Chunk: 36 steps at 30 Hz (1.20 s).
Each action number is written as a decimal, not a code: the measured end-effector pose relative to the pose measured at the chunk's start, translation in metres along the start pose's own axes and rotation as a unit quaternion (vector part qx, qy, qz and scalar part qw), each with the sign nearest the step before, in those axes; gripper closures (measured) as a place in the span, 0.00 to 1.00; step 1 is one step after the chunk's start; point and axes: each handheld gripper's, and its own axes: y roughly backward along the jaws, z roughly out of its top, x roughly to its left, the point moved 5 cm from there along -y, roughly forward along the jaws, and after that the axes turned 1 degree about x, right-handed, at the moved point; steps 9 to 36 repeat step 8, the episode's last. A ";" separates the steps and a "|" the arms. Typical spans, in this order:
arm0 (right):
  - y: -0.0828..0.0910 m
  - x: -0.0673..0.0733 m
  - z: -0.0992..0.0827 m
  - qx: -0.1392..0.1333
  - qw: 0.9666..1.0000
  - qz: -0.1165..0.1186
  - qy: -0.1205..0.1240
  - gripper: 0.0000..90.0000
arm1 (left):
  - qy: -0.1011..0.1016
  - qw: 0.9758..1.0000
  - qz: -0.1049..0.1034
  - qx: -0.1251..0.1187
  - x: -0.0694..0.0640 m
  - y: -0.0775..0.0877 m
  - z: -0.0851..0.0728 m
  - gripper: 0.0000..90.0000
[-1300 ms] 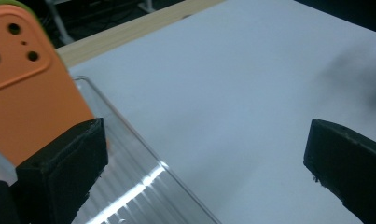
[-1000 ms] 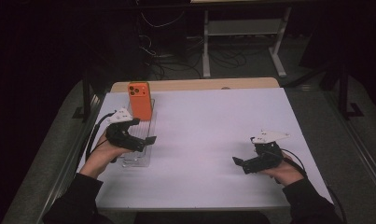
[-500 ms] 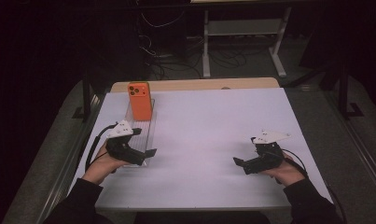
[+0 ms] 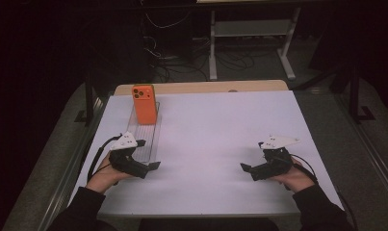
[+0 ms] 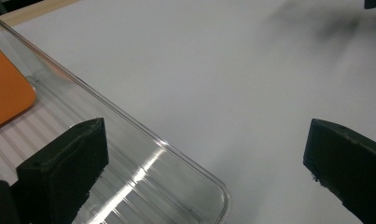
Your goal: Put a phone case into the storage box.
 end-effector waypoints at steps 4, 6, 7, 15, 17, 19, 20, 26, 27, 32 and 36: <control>-0.001 0.000 0.000 -0.002 1.000 0.002 -0.001 0.00 | 0.000 1.000 -0.002 0.001 -0.001 0.000 -0.001 0.00; -0.001 0.000 -0.001 -0.001 1.000 0.000 0.001 0.00 | 0.000 1.000 -0.003 0.001 0.000 0.000 -0.001 0.00; 0.000 0.000 0.000 -0.001 1.000 0.001 0.003 0.00 | 0.001 1.000 -0.003 -0.001 -0.001 0.000 0.000 0.00; 0.000 0.001 0.000 -0.001 1.000 0.001 0.002 0.00 | 0.001 1.000 -0.003 -0.002 -0.001 0.000 0.000 0.00; 0.000 0.001 0.000 -0.001 1.000 0.001 0.002 0.00 | 0.001 1.000 -0.003 -0.002 -0.001 0.000 0.000 0.00; 0.000 0.001 0.000 -0.001 1.000 0.001 0.002 0.00 | 0.001 1.000 -0.003 -0.002 -0.001 0.000 0.000 0.00; 0.000 0.001 0.000 -0.001 1.000 0.001 0.002 0.00 | 0.001 1.000 -0.003 -0.002 -0.001 0.000 0.000 0.00; 0.000 0.001 0.000 -0.001 1.000 0.001 0.002 0.00 | 0.001 1.000 -0.003 -0.002 -0.001 0.000 0.000 0.00; 0.000 0.001 0.000 -0.001 1.000 0.001 0.002 0.00 | 0.001 1.000 -0.003 -0.002 -0.001 0.000 0.000 0.00; 0.000 0.001 0.000 -0.001 1.000 0.001 0.002 0.00 | 0.001 1.000 -0.003 -0.002 -0.001 0.000 0.000 0.00; 0.000 0.001 0.000 -0.001 1.000 0.001 0.002 0.00 | 0.001 1.000 -0.003 -0.002 -0.001 0.000 0.000 0.00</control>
